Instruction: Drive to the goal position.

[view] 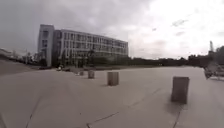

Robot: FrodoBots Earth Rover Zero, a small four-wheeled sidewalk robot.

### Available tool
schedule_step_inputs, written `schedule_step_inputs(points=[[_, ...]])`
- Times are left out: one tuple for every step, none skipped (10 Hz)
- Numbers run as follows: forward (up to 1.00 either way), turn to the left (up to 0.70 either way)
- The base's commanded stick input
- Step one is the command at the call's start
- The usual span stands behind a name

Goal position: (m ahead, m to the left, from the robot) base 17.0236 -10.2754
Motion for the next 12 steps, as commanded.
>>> schedule_step_inputs(points=[[0.70, -0.14], [0.70, -0.14], [0.70, -0.14], [0.70, -0.14], [0.70, -0.14], [0.70, -0.14], [0.70, -0.27], [0.70, -0.31], [0.70, -0.31], [0.70, -0.31], [0.70, -0.31], [0.70, -0.31]])
